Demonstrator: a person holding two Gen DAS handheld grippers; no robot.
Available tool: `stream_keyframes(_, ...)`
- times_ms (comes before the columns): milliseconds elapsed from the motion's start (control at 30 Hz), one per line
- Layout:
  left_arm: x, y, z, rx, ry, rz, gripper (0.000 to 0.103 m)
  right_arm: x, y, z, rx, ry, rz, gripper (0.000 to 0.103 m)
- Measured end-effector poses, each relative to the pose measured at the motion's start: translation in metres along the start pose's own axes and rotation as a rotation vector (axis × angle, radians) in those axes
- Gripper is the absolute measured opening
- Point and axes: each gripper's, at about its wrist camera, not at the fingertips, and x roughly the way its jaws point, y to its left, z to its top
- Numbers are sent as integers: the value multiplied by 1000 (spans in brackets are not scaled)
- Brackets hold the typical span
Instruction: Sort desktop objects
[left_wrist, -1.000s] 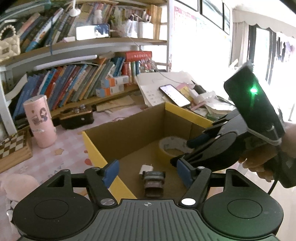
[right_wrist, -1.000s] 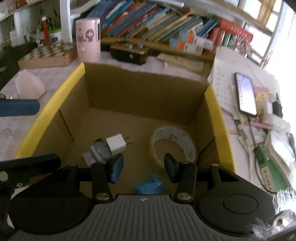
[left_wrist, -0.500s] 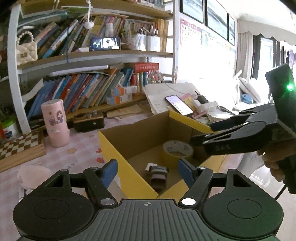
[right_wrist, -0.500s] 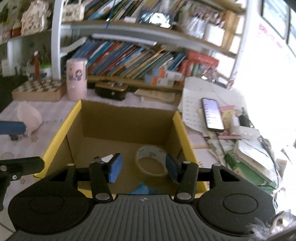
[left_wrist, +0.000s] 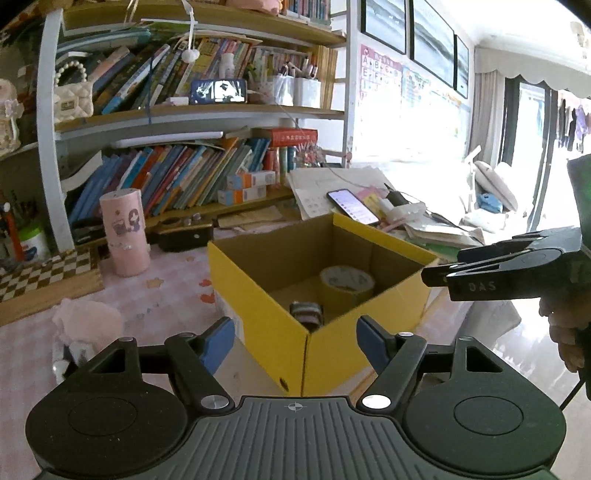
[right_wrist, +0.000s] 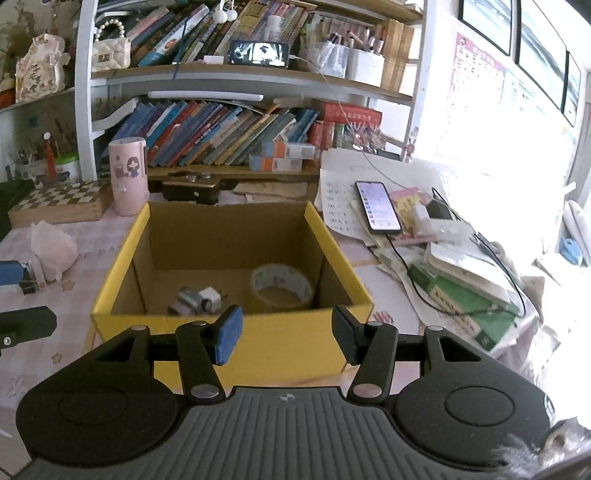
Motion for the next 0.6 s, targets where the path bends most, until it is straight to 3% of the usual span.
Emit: stream_keyframes(600,-78,-4,-73,-15,81,37,75,-79,64,-82,48,81,54,51)
